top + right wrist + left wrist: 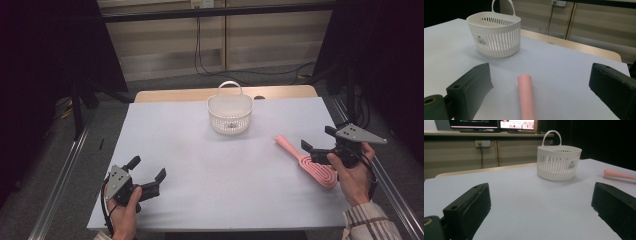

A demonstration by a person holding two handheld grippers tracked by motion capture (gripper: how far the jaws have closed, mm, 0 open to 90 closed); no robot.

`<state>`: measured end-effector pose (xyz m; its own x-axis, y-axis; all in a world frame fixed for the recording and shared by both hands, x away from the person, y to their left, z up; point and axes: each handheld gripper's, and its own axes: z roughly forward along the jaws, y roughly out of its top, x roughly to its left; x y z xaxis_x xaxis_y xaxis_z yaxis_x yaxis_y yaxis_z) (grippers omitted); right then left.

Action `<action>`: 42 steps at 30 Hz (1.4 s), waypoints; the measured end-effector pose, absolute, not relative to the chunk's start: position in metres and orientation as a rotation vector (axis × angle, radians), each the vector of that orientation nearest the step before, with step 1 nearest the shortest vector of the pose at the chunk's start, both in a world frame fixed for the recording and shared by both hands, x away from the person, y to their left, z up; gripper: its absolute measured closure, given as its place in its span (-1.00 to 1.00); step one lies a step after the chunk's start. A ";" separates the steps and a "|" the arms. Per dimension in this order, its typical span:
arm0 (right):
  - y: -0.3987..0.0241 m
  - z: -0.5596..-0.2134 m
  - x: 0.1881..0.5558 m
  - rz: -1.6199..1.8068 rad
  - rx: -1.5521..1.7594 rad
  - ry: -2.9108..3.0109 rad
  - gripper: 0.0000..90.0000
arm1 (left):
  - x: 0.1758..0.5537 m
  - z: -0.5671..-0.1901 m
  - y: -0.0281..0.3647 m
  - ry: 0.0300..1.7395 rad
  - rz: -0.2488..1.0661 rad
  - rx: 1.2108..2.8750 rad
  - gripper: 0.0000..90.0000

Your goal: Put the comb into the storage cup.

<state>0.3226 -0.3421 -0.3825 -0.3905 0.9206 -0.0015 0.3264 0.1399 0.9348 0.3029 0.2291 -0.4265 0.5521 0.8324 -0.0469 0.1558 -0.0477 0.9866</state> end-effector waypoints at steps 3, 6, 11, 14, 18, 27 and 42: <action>-0.342 -0.381 0.328 1.259 1.207 1.822 -0.92 | 0.303 -0.427 0.229 0.875 0.677 1.547 -0.95; -0.342 -0.380 0.335 1.262 1.233 1.848 -0.92 | 0.303 -0.426 0.230 0.874 0.677 1.540 -0.95; -0.341 -0.383 0.342 1.248 1.278 1.875 -0.92 | 0.303 -0.427 0.231 0.882 0.678 1.543 -0.95; -0.343 -0.386 0.341 1.220 1.305 1.912 -0.92 | 0.304 -0.427 0.231 0.881 0.676 1.545 -0.95; -0.348 -0.382 0.339 1.209 1.337 1.933 -0.84 | 0.303 -0.427 0.231 0.870 0.677 1.545 -0.95; -0.354 -0.375 0.340 1.258 1.380 2.087 -0.85 | 0.303 -0.427 0.232 0.879 0.668 1.537 -0.95; -0.347 -0.369 0.341 1.102 1.329 2.192 -0.76 | 0.304 -0.427 0.230 0.868 0.660 1.542 -0.95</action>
<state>0.3414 -0.3471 -0.3690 -0.4990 0.8614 0.0947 0.5897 0.2575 0.7654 0.3040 0.2304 -0.4269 0.5624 0.8245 -0.0626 0.1608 -0.0348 0.9864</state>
